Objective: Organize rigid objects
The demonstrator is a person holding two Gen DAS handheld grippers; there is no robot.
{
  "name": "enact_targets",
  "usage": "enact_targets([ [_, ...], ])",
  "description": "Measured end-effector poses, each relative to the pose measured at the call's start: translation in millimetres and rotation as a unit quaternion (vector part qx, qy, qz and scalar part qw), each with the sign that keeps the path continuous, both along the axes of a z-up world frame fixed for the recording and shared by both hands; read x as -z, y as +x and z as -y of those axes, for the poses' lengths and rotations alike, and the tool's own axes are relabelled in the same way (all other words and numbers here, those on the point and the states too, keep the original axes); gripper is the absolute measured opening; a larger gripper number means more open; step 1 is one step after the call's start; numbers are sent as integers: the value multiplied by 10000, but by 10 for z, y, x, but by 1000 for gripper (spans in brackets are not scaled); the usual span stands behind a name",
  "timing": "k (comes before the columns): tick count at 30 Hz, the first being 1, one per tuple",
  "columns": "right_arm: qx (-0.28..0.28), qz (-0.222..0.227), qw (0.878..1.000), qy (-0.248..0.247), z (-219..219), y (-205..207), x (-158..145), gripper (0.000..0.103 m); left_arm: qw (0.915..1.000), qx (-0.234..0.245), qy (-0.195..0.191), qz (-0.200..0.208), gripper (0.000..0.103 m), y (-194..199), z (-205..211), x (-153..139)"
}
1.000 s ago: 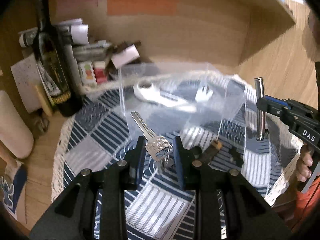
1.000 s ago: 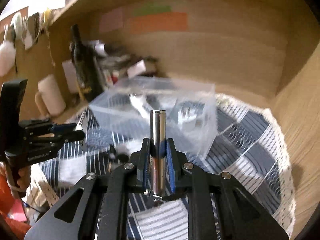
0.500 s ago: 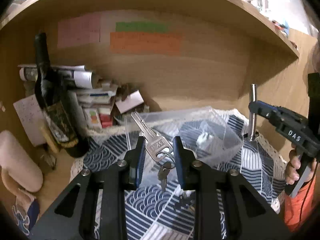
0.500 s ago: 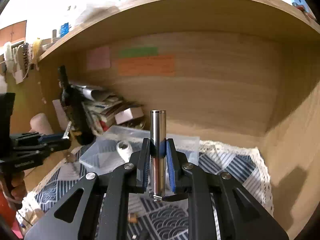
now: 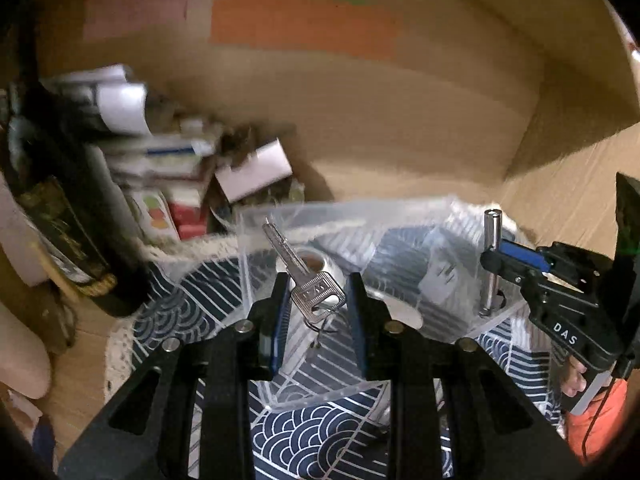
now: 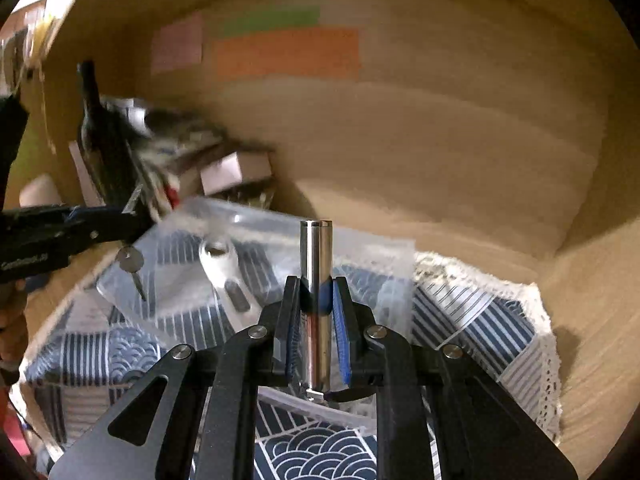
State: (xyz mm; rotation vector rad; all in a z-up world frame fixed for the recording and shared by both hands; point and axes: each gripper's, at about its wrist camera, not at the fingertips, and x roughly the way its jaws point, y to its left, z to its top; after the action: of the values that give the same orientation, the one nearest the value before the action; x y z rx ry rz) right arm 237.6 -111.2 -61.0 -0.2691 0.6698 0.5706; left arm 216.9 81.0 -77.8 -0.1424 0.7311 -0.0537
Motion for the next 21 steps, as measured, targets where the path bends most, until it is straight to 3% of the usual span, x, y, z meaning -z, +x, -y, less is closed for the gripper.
enact_targets([
  [7,-207,-283,9984,-439,-188,81,250,14,9993,140,5,-352,27,135,85,265],
  [12,-161,-394,9985,-355,-248,139,223,15,9992,72,52,-382,29,132,101,239],
  [13,-123,-381,9986,-341,-251,140,207,16,9993,63,57,-375,32,116,109,216],
  [15,-121,-362,9989,-280,-247,126,177,23,9994,62,35,-327,49,82,125,169],
  [18,-114,-258,9995,-167,-206,53,96,30,9999,34,109,-124,55,-33,151,61],
  [21,-108,-136,9998,-34,-128,-56,-23,31,9997,62,229,53,61,-176,201,-67],
])
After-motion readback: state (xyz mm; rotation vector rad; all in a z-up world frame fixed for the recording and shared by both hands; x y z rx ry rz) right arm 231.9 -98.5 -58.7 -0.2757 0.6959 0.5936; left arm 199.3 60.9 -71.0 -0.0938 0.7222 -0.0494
